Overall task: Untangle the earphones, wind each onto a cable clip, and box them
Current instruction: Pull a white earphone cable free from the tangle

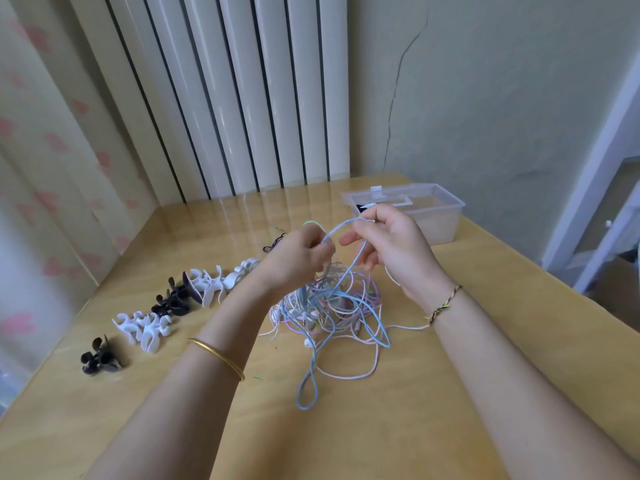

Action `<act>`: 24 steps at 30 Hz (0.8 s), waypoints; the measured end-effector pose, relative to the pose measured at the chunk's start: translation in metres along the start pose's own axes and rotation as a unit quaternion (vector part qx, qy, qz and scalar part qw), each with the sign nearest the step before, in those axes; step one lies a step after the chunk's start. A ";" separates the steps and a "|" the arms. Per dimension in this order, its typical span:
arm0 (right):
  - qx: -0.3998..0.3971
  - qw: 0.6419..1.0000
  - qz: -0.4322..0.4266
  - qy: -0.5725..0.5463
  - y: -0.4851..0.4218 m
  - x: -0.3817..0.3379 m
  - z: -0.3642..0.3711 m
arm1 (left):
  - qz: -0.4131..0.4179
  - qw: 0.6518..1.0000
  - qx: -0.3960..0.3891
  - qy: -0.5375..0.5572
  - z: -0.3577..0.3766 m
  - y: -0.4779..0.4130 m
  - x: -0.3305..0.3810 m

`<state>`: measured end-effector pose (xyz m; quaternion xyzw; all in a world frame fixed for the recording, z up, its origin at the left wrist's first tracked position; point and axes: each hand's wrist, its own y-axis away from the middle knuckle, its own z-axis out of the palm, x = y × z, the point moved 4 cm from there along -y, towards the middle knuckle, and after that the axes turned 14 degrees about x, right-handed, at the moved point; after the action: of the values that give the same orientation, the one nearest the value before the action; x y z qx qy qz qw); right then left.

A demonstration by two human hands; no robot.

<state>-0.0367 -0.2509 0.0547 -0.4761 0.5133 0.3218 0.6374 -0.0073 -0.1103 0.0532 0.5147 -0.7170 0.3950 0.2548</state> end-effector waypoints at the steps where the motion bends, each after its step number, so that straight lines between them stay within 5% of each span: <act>1: -0.004 1.000 0.000 0.018 -0.001 0.001 0.000 | -0.029 0.998 0.011 0.063 -0.002 0.000 0.001; 6: -0.103 0.987 -0.001 0.126 0.000 0.015 0.009 | -0.078 0.961 0.062 0.258 -0.011 -0.001 0.011; 14: -0.042 0.986 -0.081 0.139 -0.002 0.020 0.029 | -0.006 0.975 0.071 0.210 -0.013 0.000 0.019; 20: 0.000 0.936 -0.123 0.330 -0.008 0.018 0.026 | 0.023 0.977 0.165 0.133 -0.021 -0.002 0.008; 24: 0.036 0.931 -0.094 0.352 -0.009 0.016 0.019 | 0.070 0.969 0.202 0.126 -0.028 -0.004 0.014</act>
<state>-0.0176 -0.2378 0.0427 -0.5814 0.6692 0.0536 0.4597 -0.0099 -0.0953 0.0812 0.4502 -0.6189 0.6099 0.2056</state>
